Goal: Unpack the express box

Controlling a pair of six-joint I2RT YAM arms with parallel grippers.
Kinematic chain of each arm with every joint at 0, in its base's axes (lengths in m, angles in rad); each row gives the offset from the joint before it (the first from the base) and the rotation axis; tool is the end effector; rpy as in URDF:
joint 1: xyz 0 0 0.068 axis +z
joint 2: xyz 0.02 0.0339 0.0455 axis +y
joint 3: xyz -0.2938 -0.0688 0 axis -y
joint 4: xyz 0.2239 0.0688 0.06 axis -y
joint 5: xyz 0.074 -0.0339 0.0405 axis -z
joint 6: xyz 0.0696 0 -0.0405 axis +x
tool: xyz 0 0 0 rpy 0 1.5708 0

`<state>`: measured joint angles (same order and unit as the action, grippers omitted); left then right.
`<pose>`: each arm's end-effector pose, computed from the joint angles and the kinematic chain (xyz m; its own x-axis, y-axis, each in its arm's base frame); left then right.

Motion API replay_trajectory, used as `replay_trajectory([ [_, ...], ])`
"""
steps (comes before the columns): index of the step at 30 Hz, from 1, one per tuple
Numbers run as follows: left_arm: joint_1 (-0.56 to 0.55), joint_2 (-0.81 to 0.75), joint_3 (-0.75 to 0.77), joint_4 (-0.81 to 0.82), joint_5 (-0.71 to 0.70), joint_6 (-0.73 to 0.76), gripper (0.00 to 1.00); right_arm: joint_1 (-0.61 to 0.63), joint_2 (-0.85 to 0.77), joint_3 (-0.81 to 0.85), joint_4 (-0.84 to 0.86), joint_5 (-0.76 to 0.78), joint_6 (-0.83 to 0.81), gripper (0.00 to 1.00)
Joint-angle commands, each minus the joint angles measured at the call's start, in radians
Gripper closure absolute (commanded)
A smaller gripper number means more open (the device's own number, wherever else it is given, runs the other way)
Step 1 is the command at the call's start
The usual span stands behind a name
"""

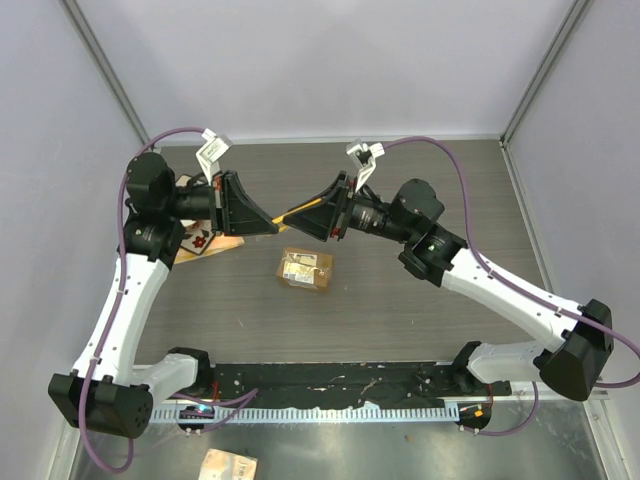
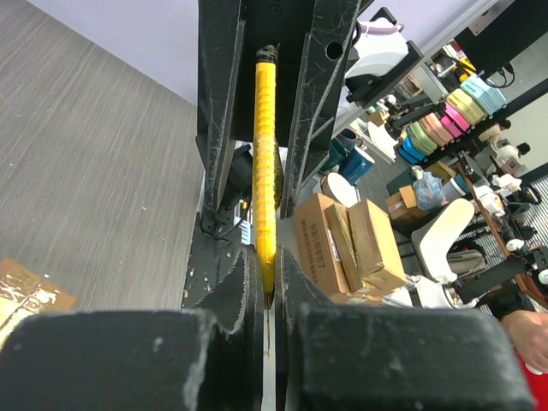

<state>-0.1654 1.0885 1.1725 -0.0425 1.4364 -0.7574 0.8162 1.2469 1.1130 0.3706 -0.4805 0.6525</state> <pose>0.1712 -0.0985 0.4558 -0.6564 0.0162 -0.7542 0.7538 -0.0271 -0.6566 0.1741 0.2321 0.4534 -0.4515 0.3058 -0.8382 -0.8554 0.1188 0.5041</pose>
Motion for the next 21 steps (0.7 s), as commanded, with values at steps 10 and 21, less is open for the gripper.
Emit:
replay_trajectory([
  [10, -0.008, -0.044, -0.025, 0.026, 0.048, -0.014, 1.00, 0.031, 0.054, 0.034, 0.096, 0.049, 0.013, 0.82],
  [21, 0.089, 0.121, 0.092, -0.660, -0.230, 0.666, 0.12, 0.028, -0.055, 0.038, -0.225, 0.208, -0.191, 0.99],
])
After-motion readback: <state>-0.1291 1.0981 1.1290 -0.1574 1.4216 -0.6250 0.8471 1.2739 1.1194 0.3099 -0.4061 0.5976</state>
